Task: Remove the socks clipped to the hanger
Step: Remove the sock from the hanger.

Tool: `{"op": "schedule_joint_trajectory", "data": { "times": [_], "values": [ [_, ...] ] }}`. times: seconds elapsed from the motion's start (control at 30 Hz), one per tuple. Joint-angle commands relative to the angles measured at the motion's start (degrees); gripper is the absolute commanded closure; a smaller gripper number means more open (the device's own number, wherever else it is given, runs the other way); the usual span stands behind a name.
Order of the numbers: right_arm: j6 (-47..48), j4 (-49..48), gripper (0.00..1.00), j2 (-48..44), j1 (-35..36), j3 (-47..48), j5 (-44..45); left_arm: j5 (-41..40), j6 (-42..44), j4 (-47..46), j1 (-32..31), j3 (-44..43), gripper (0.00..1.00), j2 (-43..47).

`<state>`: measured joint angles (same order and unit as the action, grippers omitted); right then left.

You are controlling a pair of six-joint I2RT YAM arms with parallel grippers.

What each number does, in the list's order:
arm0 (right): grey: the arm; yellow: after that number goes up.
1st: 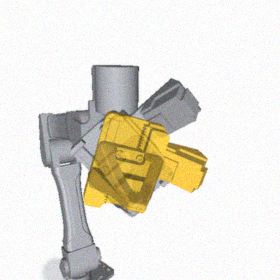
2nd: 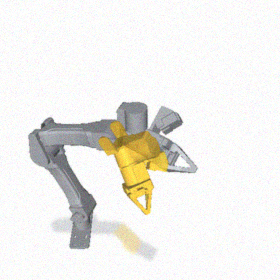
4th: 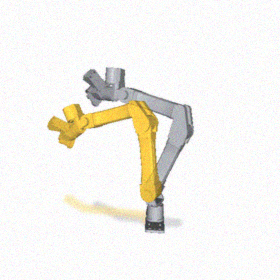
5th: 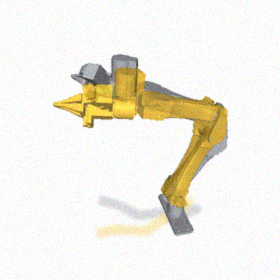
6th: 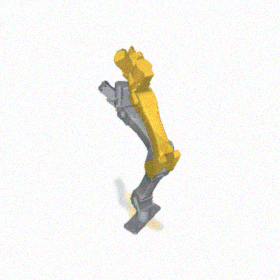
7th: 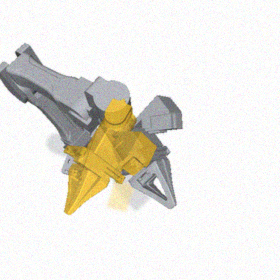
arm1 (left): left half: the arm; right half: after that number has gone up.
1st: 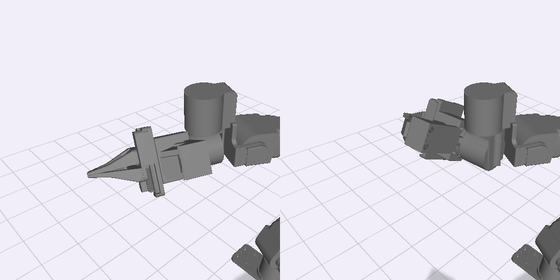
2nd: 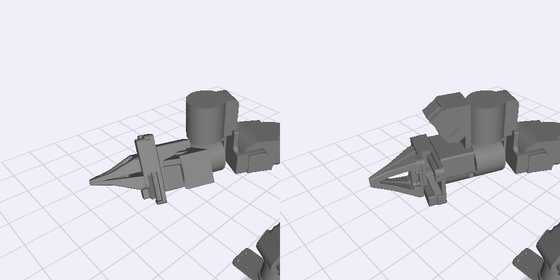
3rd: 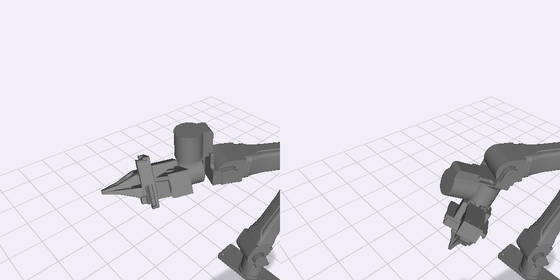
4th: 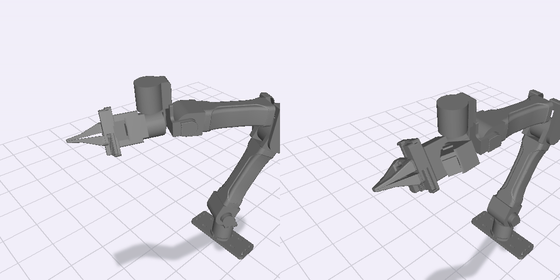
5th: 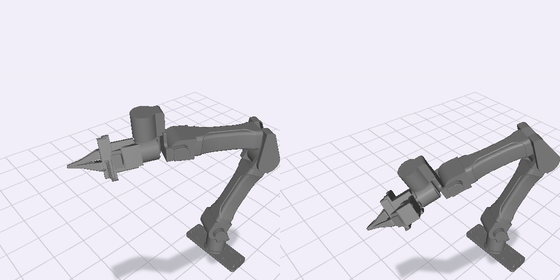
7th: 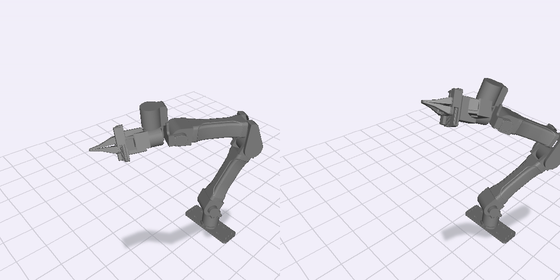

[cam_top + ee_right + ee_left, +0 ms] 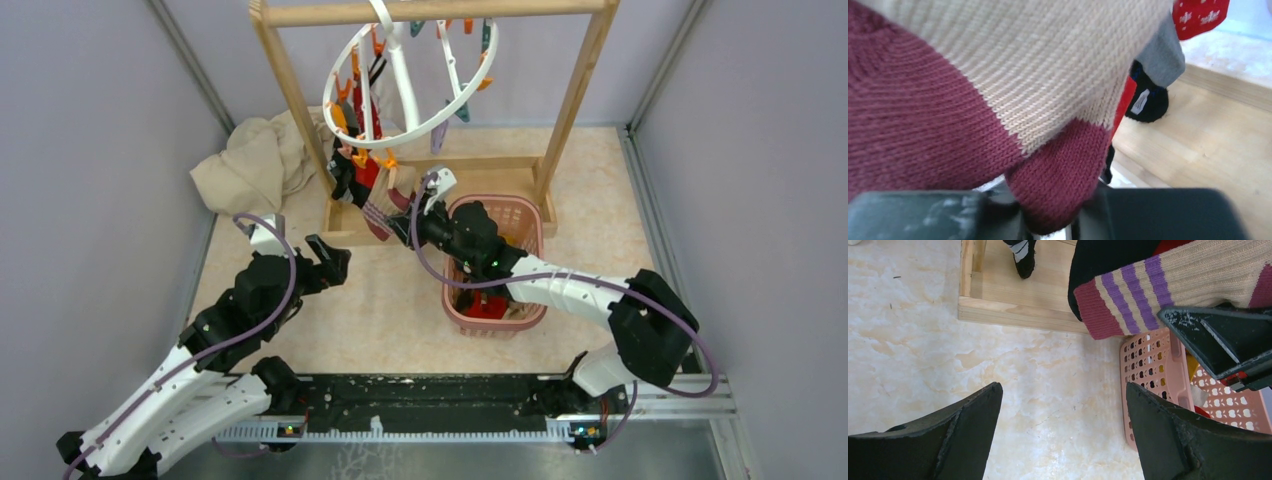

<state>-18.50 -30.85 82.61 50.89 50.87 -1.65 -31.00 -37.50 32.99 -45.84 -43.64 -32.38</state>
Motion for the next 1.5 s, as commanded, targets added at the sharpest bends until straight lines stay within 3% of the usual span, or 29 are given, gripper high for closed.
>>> {"op": "schedule_joint_trajectory", "data": {
  "times": [0.0,0.03,0.27,0.5,0.63,0.9,1.47],
  "values": [
    [0.8,-3.8,0.94,-0.7,0.5,4.0,-0.8,0.5,0.9,-1.2,0.2,-1.1,0.02,0.5],
    [0.9,-3.4,1.00,-0.9,0.5,4.2,-0.9,0.6,1.0,-1.2,0.2,-1.0,0.02,0.5],
    [0.9,-0.4,1.00,-5.0,0.0,4.1,-2.8,1.6,1.8,-2.1,0.2,-0.9,0.02,0.6],
    [0.7,8.4,1.00,-9.9,-2.9,6.1,-11.9,7.0,5.9,-7.9,0.2,0.1,0.02,2.1],
    [-0.2,13.3,1.00,-10.6,-6.3,7.9,-20.5,14.5,9.7,-13.9,0.2,1.6,0.01,3.1],
    [0.1,18.9,1.00,-10.9,-8.3,10.6,-28.1,27.8,13.5,-22.8,0.2,2.5,0.02,-0.4],
    [0.3,22.5,1.00,-12.7,-8.3,10.8,-33.6,23.0,19.6,-26.0,0.1,3.8,0.04,-6.6]
  ]
}}
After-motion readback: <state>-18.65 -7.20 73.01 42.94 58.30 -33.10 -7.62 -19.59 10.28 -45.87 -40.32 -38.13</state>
